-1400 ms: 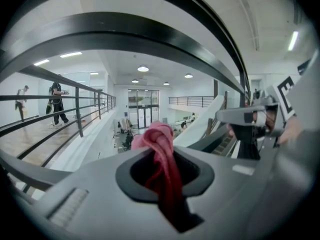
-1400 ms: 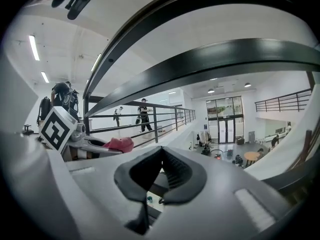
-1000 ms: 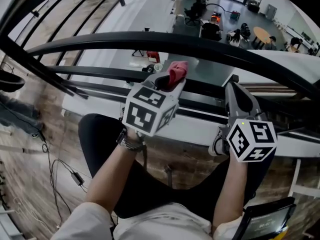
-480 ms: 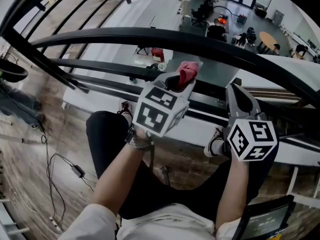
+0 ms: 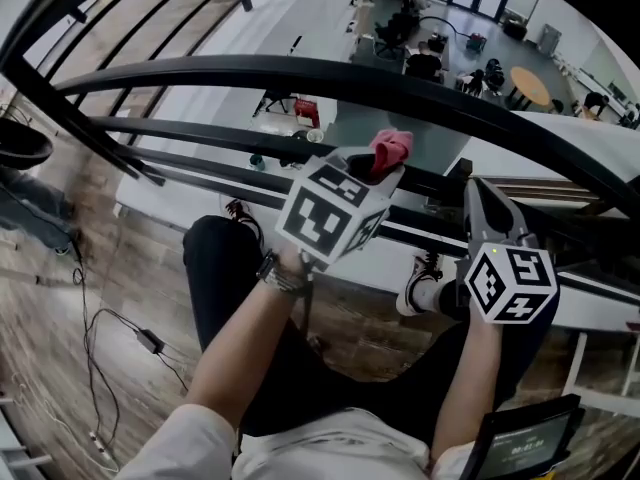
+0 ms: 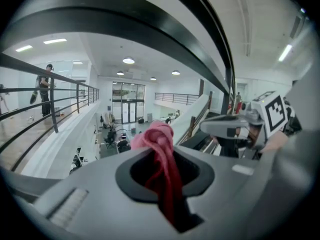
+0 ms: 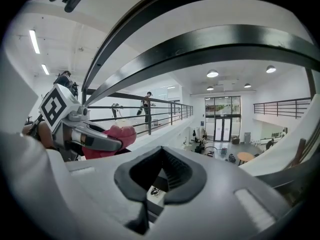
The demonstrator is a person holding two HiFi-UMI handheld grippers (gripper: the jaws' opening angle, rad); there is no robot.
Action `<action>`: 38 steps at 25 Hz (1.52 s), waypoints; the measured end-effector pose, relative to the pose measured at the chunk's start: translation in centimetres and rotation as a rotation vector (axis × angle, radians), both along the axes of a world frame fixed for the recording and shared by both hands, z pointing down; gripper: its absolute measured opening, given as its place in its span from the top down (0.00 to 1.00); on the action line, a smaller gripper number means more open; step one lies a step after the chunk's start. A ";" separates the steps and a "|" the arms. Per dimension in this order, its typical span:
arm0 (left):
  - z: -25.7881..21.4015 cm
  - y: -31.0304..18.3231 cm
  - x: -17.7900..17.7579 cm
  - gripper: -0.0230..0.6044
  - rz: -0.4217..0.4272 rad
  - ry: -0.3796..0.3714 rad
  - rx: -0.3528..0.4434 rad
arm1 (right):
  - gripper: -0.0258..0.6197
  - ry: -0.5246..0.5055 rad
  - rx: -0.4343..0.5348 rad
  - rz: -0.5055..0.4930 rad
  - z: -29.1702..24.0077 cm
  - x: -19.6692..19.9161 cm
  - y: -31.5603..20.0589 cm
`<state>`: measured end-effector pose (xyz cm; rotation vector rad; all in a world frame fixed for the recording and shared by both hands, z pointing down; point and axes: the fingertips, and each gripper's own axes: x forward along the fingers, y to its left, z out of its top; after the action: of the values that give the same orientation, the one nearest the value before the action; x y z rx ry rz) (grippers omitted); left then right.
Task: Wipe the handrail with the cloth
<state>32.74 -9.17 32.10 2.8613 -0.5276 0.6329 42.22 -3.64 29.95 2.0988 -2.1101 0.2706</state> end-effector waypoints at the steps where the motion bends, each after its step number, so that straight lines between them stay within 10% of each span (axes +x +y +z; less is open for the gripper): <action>1: 0.0 0.4 0.5 0.86 0.013 -0.004 0.002 | 0.96 -0.001 0.002 0.004 0.0 0.4 0.2; 21: 1.0 4.9 6.3 0.86 0.188 -0.119 0.141 | 0.96 -0.025 0.007 0.073 -0.6 0.2 1.3; 38: 0.6 -4.6 -8.6 0.86 -0.103 -0.014 0.092 | 0.96 -0.008 -0.006 -0.031 0.1 -5.9 -2.2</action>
<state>24.10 -13.82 32.74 2.8937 -0.7185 0.6278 36.30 -5.81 30.02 2.0626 -2.1418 0.2817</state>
